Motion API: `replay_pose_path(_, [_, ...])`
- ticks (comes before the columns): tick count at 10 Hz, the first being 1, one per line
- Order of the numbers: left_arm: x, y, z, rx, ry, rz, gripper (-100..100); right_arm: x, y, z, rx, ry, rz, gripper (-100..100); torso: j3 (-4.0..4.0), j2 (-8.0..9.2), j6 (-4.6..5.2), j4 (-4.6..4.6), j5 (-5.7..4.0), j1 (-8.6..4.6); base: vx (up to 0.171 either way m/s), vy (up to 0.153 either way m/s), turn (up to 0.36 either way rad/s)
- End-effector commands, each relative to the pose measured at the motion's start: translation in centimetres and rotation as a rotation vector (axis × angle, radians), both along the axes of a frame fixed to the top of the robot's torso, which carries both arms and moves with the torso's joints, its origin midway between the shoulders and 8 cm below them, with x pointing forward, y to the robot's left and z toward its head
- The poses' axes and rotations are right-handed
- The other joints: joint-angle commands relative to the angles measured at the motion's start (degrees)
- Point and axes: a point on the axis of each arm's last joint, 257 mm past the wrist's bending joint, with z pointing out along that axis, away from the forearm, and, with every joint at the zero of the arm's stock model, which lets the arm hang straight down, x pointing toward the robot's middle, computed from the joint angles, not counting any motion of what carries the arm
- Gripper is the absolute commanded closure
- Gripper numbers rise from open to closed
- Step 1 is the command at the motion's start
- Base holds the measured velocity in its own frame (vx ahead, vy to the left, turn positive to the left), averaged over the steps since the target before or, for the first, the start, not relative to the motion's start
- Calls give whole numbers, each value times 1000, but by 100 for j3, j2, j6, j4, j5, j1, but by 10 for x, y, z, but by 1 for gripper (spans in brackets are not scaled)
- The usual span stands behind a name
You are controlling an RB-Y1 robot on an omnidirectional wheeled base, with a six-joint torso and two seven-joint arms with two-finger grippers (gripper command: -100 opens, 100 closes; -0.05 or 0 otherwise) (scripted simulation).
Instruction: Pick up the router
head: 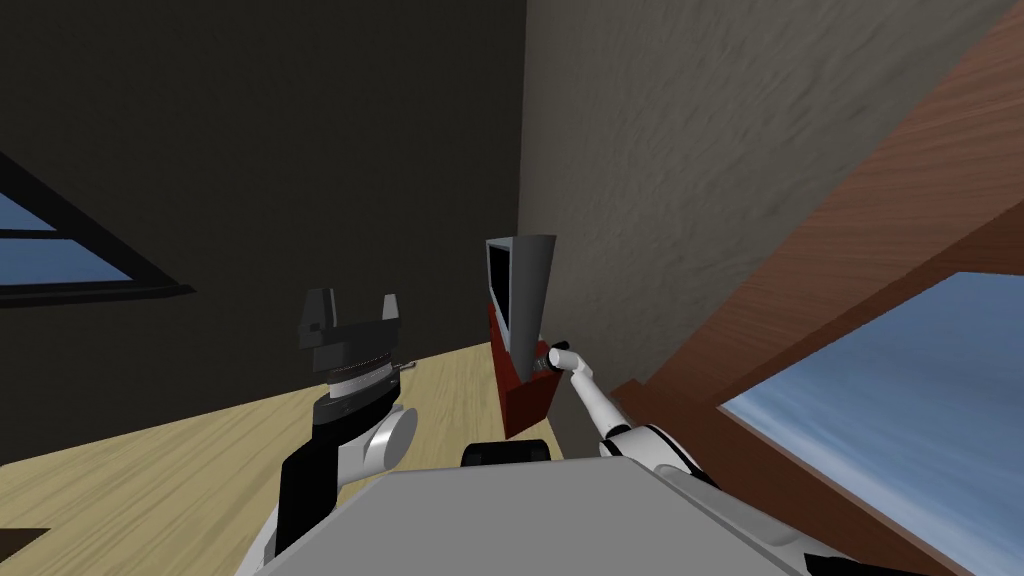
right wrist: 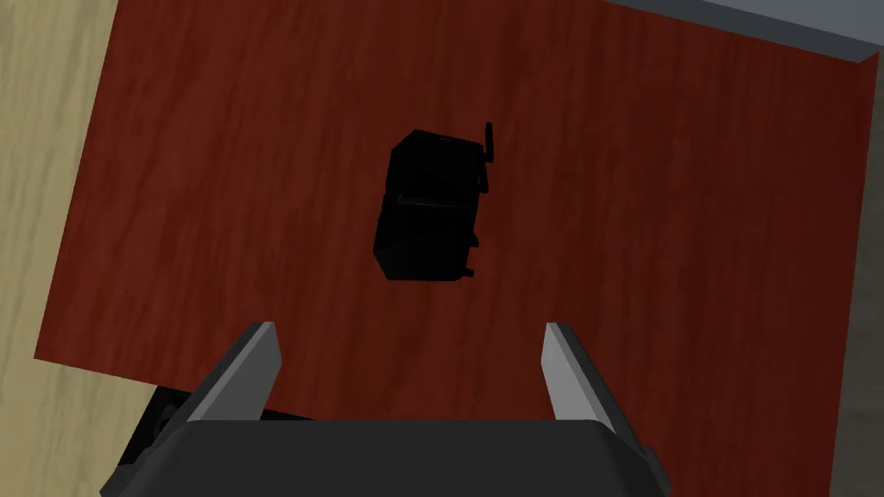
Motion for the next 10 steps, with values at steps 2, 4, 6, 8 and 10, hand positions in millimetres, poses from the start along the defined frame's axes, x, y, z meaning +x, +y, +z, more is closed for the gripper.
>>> replay_pose_path(2, [0, 0, 0, 0, 0, 0, 0, -14, 9, -10, 47, 64, -34, -100, -26, -45, -1, -10, 1, 3, 146, 34, -24])
replay_pose_path(4, [0, 0, 0, 0, 0, 0, 0, -16, 8, -11, 46, 76, -34, -100, -26, -37, -1, -12, -1, -6, 20, 6, 1])
replay_pose_path(6, [0, 0, 0, 0, 0, 0, 0, -15, -5, -16, 49, 80, -72, -100, -11, -14, 0, -5, -2, -11, -7, -1, 122])
replay_pose_path(8, [0, 0, 0, 0, 0, 0, 0, -14, -25, -23, 51, 78, -126, -100, -4, -2, -3, -3, -3, -15, -38, -18, 304])
replay_pose_path(10, [0, 0, 0, 0, 0, 0, 0, -14, -45, -29, 53, 77, -181, -100, 0, 4, -1, -1, -3, -18, -42, -17, 258])
